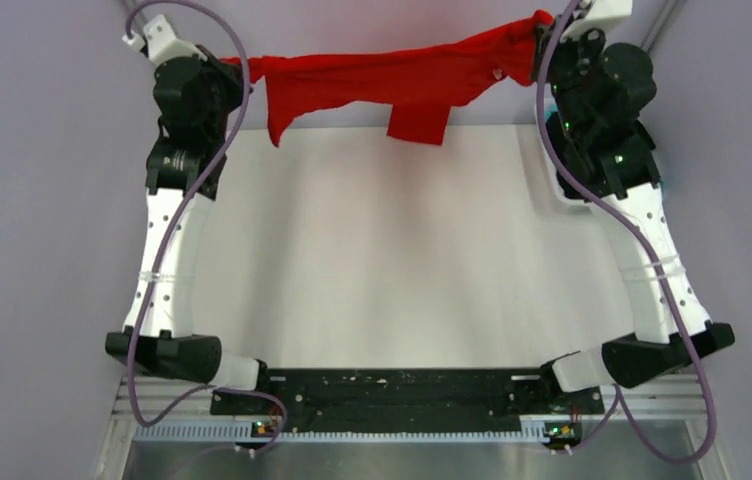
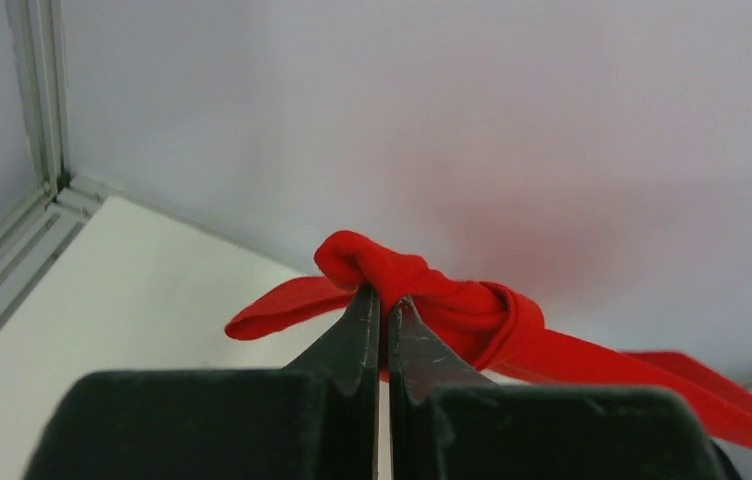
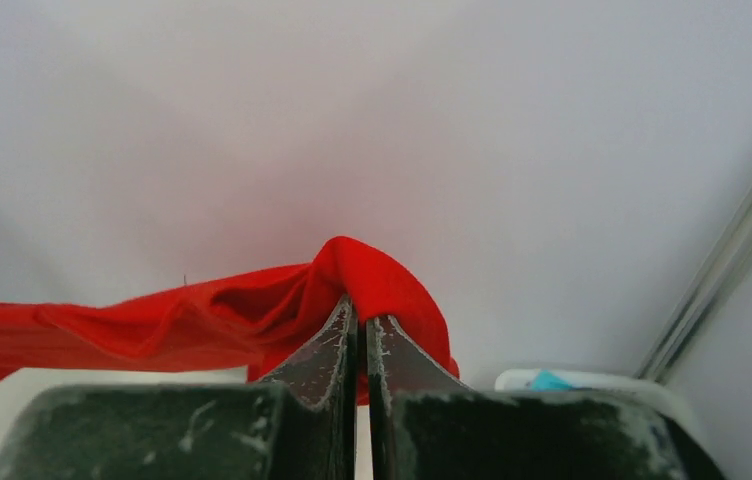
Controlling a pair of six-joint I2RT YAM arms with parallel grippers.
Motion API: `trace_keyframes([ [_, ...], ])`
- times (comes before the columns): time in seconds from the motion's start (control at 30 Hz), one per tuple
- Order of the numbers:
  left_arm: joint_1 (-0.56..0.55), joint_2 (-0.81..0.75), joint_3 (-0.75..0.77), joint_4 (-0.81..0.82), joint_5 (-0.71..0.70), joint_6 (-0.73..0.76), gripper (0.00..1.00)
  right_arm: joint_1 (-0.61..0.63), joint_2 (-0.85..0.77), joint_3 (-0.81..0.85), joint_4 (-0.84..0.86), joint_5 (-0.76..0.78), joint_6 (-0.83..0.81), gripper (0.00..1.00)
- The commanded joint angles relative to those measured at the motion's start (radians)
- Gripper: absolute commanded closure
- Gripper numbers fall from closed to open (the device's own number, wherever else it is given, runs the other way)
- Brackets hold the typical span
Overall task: Fold and stack the t-shirts
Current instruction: Flatten out the tshirt
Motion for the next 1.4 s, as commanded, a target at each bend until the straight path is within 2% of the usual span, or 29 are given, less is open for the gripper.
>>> trace_keyframes([
  [0.0, 0.008, -0.127, -0.370, 0.138, 0.062, -0.017, 1.00, -0.008, -0.170, -0.297, 0.020, -0.045, 0.081, 1.00],
  [0.1, 0.007, -0.249, -0.706, 0.215, 0.152, -0.138, 1.00, -0.008, -0.332, -0.661, 0.023, -0.118, 0.227, 1.00],
  [0.2, 0.004, -0.318, -0.989, 0.238, 0.186, -0.270, 1.00, -0.009, -0.490, -0.944, -0.004, -0.125, 0.412, 0.99],
  [0.33, -0.007, -0.354, -1.192, 0.154, 0.241, -0.330, 0.76, -0.006, -0.606, -1.181, -0.097, -0.213, 0.531, 0.94],
  [0.4, -0.018, -0.367, -1.258, 0.114, 0.306, -0.345, 0.58, -0.006, -0.657, -1.255, -0.162, -0.215, 0.563, 0.90],
  [0.47, -0.030, -0.389, -1.300, 0.077, 0.336, -0.342, 0.36, -0.008, -0.708, -1.306, -0.237, -0.193, 0.597, 0.72],
  [0.5, -0.037, -0.405, -1.310, 0.046, 0.323, -0.342, 0.30, -0.007, -0.734, -1.326, -0.268, -0.179, 0.617, 0.62],
  [0.53, -0.041, -0.425, -1.314, 0.015, 0.299, -0.350, 0.24, -0.007, -0.759, -1.337, -0.298, -0.166, 0.632, 0.49],
  [0.57, -0.045, -0.447, -1.312, -0.008, 0.279, -0.355, 0.18, -0.006, -0.785, -1.343, -0.322, -0.156, 0.642, 0.28],
  [0.6, -0.049, -0.469, -1.305, -0.012, 0.270, -0.351, 0.04, -0.006, -0.805, -1.342, -0.340, -0.147, 0.642, 0.08],
  [0.63, -0.054, -0.487, -1.286, -0.013, 0.268, -0.343, 0.01, -0.007, -0.823, -1.332, -0.353, -0.131, 0.639, 0.01],
  [0.77, -0.114, -0.499, -1.210, 0.011, 0.259, -0.319, 0.01, -0.006, -0.855, -1.295, -0.305, -0.121, 0.622, 0.01],
  [0.87, -0.159, -0.428, -1.179, 0.084, 0.303, -0.304, 0.01, -0.005, -0.821, -1.334, -0.162, -0.293, 0.618, 0.01],
  [1.0, -0.241, -0.237, -1.092, 0.163, 0.387, -0.276, 0.01, 0.011, -0.659, -1.387, 0.069, -0.521, 0.658, 0.01],
  [1.03, -0.269, -0.181, -1.052, 0.161, 0.397, -0.266, 0.01, 0.040, -0.611, -1.381, 0.108, -0.514, 0.653, 0.01],
  [1.17, -0.305, 0.027, -0.991, 0.190, 0.447, -0.245, 0.01, 0.197, -0.398, -1.302, 0.094, -0.299, 0.601, 0.01],
  [1.27, -0.302, 0.133, -0.974, 0.193, 0.443, -0.253, 0.01, 0.210, -0.243, -1.276, 0.102, -0.258, 0.642, 0.01],
  [1.37, -0.286, 0.199, -0.966, 0.168, 0.406, -0.257, 0.01, 0.209, -0.167, -1.283, 0.076, -0.179, 0.674, 0.01],
])
